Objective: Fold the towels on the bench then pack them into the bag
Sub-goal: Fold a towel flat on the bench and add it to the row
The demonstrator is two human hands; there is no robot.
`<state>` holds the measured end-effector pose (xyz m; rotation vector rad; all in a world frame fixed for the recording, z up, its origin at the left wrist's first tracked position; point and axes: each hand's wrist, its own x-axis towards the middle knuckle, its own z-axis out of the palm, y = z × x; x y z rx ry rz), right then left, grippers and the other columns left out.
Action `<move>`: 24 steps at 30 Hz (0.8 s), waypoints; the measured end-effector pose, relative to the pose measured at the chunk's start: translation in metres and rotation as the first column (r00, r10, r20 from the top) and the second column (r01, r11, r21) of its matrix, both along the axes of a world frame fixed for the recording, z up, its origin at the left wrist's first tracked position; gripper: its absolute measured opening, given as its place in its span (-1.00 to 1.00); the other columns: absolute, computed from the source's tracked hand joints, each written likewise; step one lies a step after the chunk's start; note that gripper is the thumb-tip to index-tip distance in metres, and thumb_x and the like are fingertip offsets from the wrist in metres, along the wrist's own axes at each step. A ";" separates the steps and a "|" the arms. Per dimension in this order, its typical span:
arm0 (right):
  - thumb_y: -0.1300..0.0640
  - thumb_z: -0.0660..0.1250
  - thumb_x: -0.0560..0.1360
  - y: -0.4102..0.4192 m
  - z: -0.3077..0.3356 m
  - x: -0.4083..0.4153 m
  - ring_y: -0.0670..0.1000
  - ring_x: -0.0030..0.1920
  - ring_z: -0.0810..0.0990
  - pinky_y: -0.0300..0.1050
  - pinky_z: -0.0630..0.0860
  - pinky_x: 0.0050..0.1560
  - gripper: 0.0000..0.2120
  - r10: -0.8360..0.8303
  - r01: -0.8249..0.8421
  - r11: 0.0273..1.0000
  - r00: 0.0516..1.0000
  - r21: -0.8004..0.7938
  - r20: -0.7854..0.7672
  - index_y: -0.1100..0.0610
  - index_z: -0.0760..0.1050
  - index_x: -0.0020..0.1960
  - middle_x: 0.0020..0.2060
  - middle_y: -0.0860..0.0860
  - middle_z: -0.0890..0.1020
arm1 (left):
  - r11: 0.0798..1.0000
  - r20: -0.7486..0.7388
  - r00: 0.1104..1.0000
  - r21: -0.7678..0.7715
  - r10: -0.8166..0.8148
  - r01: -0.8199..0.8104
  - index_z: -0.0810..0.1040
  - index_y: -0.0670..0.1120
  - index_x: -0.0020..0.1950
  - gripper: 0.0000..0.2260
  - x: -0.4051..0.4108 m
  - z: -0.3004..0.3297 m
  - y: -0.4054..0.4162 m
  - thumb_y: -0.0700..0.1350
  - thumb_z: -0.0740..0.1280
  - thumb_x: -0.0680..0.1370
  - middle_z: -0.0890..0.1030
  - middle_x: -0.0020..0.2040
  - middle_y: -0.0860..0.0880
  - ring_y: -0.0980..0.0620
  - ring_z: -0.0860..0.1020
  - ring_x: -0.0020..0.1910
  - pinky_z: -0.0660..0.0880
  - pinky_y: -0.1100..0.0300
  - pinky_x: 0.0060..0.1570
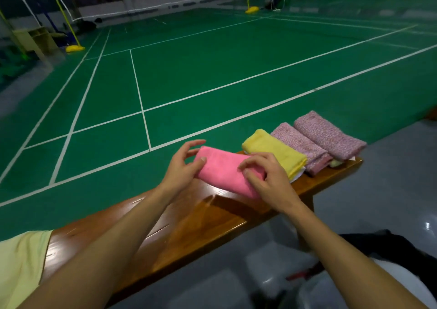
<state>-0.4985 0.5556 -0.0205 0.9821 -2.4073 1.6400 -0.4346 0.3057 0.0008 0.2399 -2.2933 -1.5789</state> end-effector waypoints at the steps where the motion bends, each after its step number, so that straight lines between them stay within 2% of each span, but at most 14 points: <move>1: 0.21 0.43 0.51 0.009 0.003 -0.005 -0.20 0.29 0.48 -0.42 0.30 0.34 -0.79 -0.032 0.032 0.999 0.999 0.001 0.003 -0.06 0.69 0.03 0.13 -0.04 0.54 | 1.000 -0.012 1.000 -0.010 -0.008 0.008 0.61 0.10 0.32 -0.65 -0.012 0.002 0.009 -0.24 0.41 0.60 0.66 0.24 0.05 0.07 0.59 0.30 0.62 -0.02 0.20; 4: 0.23 0.44 0.49 0.032 0.010 -0.021 -0.27 0.25 0.45 -0.53 0.26 0.27 -0.77 -0.122 0.122 0.993 0.992 0.003 0.023 -0.07 0.69 0.03 0.15 -0.04 0.50 | 0.998 -0.013 0.999 -0.048 -0.038 0.037 0.68 0.04 0.22 -0.74 -0.047 0.007 0.035 -0.24 0.40 0.61 0.68 0.17 0.21 0.09 0.59 0.27 0.60 -0.05 0.22; 6: 0.19 0.43 0.48 0.045 0.014 -0.031 -0.30 0.24 0.43 -0.54 0.26 0.23 -0.78 -0.172 0.171 0.985 0.983 0.017 0.060 -0.09 0.68 0.04 0.18 -0.04 0.46 | 0.996 -0.001 0.998 -0.066 -0.061 0.061 0.74 0.01 0.12 -0.79 -0.073 0.008 0.051 -0.25 0.39 0.62 0.70 0.09 0.23 0.18 0.63 0.14 0.59 0.04 0.19; 8: 0.18 0.43 0.47 0.059 0.016 -0.043 -0.22 0.23 0.44 -0.48 0.25 0.25 -0.77 -0.228 0.229 0.973 0.970 0.006 0.084 -0.07 0.68 0.05 0.20 -0.03 0.44 | 0.994 0.005 0.997 -0.070 -0.081 0.081 0.76 0.00 0.06 -0.78 -0.101 0.010 0.068 -0.28 0.39 0.61 0.73 0.04 0.17 0.22 0.64 0.01 0.59 0.11 0.15; 10: 0.17 0.43 0.47 0.071 0.017 -0.054 -0.10 0.26 0.43 -0.44 0.24 0.26 -0.79 -0.291 0.294 0.956 0.951 -0.019 0.105 -0.04 0.68 0.07 0.22 0.00 0.41 | 0.991 0.003 0.994 -0.073 -0.108 0.108 0.76 0.02 0.04 -0.78 -0.132 0.012 0.084 -0.28 0.40 0.60 0.74 0.05 0.09 0.19 0.63 0.00 0.56 0.08 0.20; 12: 0.19 0.43 0.50 0.081 0.016 -0.066 -0.04 0.30 0.39 -0.30 0.28 0.33 -0.79 -0.356 0.364 0.930 0.926 -0.049 0.127 -0.01 0.67 0.09 0.25 0.02 0.38 | 0.988 0.003 0.990 -0.072 -0.140 0.140 0.75 0.06 0.01 -0.78 -0.163 0.015 0.097 -0.26 0.42 0.59 0.74 0.03 0.08 0.18 0.62 -0.01 0.54 0.09 0.23; 14: 0.19 0.43 0.54 0.089 0.011 -0.079 -0.01 0.34 0.36 -0.14 0.32 0.40 -0.80 -0.425 0.436 0.896 0.897 -0.080 0.125 0.00 0.67 0.13 0.29 0.01 0.35 | 0.983 0.001 0.987 -0.088 -0.160 0.160 0.75 0.10 -0.04 -0.77 -0.193 0.018 0.112 -0.25 0.43 0.59 0.73 -0.01 0.11 0.22 0.62 -0.06 0.53 0.20 0.18; 16: 0.16 0.44 0.58 0.095 0.004 -0.091 -0.03 0.37 0.32 -0.13 0.28 0.44 -0.82 -0.484 0.495 0.865 0.867 -0.084 0.122 0.00 0.66 0.16 0.33 0.02 0.34 | 0.979 -0.001 0.985 -0.109 -0.173 0.172 0.74 0.08 -0.04 -0.77 -0.220 0.020 0.125 -0.27 0.43 0.59 0.72 -0.05 0.14 0.31 0.60 -0.12 0.49 0.31 0.09; 18: 0.16 0.42 0.60 0.096 -0.004 -0.103 -0.03 0.39 0.31 -0.17 0.24 0.44 -0.80 -0.522 0.533 0.844 0.842 -0.059 0.137 0.01 0.65 0.21 0.38 0.04 0.34 | 0.974 0.004 0.984 -0.140 -0.180 0.179 0.73 0.01 -0.01 -0.80 -0.243 0.019 0.134 -0.29 0.42 0.59 0.71 -0.06 0.11 0.35 0.59 -0.14 0.48 0.34 0.06; 21: 0.17 0.38 0.62 0.095 -0.013 -0.116 0.01 0.44 0.32 -0.19 0.22 0.47 -0.73 -0.572 0.578 0.816 0.806 0.007 0.151 0.08 0.62 0.31 0.43 0.06 0.32 | 0.950 0.039 0.984 -0.254 -0.175 0.179 0.73 0.02 0.01 -0.85 -0.267 0.006 0.140 -0.22 0.44 0.60 0.71 0.02 0.04 0.14 0.63 0.02 0.54 0.19 0.18; 22: 0.16 0.37 0.63 0.095 -0.017 -0.118 0.04 0.45 0.34 -0.19 0.22 0.47 -0.69 -0.584 0.580 0.811 0.798 0.069 0.151 0.09 0.60 0.36 0.45 0.07 0.30 | 0.909 0.090 0.978 -0.363 -0.186 0.206 0.73 0.03 0.04 -0.89 -0.271 -0.003 0.140 -0.16 0.44 0.60 0.70 0.02 0.05 0.08 0.62 0.04 0.54 0.12 0.19; 24: 0.11 0.37 0.62 0.093 -0.025 -0.121 0.14 0.43 0.39 -0.08 0.32 0.47 -0.60 -0.603 0.560 0.788 0.786 0.256 0.136 0.09 0.53 0.46 0.48 0.12 0.25 | 0.760 0.246 0.951 -0.577 -0.189 0.300 0.71 0.08 0.11 -0.88 -0.271 -0.020 0.139 -0.02 0.44 0.60 0.65 -0.03 0.09 0.03 0.58 -0.01 0.54 0.06 0.11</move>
